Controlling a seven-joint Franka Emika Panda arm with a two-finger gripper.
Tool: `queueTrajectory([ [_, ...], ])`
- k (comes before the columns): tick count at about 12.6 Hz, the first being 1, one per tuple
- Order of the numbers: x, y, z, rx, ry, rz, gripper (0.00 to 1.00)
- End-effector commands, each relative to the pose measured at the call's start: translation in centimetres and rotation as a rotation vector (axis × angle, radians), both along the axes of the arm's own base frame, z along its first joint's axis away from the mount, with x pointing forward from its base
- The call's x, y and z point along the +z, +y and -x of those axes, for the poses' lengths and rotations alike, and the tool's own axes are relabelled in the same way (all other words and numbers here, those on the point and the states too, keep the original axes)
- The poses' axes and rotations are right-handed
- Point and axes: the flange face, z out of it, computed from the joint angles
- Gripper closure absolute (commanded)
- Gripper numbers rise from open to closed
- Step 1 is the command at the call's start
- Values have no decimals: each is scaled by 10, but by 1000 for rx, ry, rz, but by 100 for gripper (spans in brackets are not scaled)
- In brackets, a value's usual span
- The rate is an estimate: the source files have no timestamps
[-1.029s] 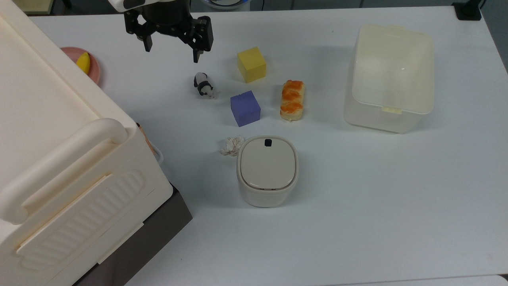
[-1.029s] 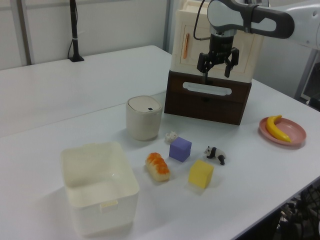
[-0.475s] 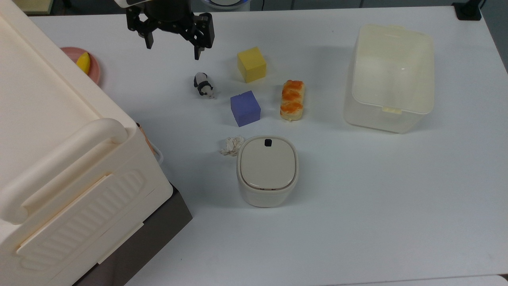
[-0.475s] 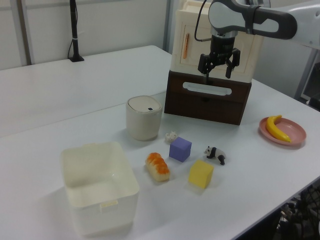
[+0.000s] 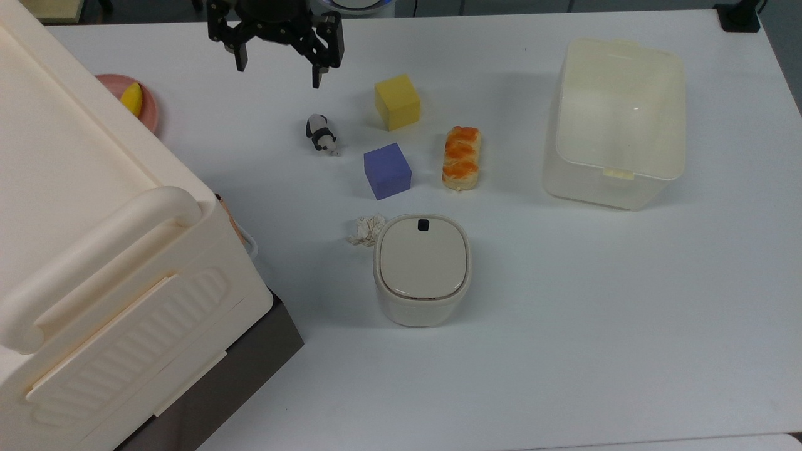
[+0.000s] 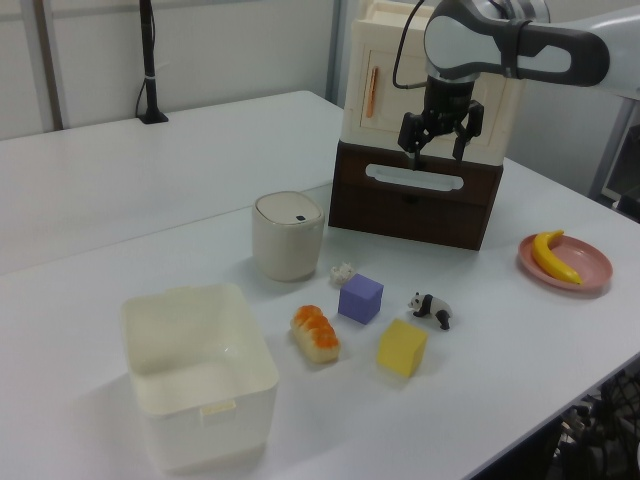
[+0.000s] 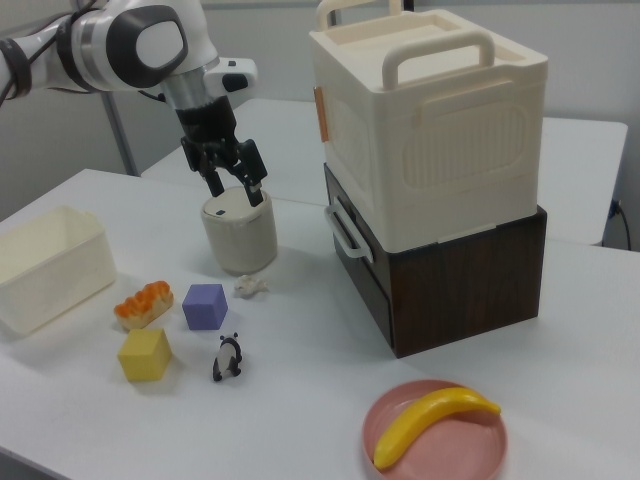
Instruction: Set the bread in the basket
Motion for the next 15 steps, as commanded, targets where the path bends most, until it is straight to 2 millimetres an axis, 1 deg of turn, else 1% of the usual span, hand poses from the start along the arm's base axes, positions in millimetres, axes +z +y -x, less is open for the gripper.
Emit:
queueTrajectory([
  [1, 0, 4, 12, 31, -16, 23, 0],
  [4, 0, 4, 12, 33, -18, 23, 0],
  [5, -3, 4, 13, 34, -14, 25, 0],
  [6, -1, 5, 14, 35, -28, 26, 0],
  [8, -3, 9, 27, 46, -69, 32, 0],
  [10, -3, 23, 36, 71, -67, 36, 0],
  [12, -5, 29, 41, 80, -60, 37, 0],
  [13, -1, 35, 46, 91, -68, 39, 0],
  [14, 1, 37, 55, 94, -69, 42, 0],
  [15, 4, 53, 66, 124, -74, 46, 0],
])
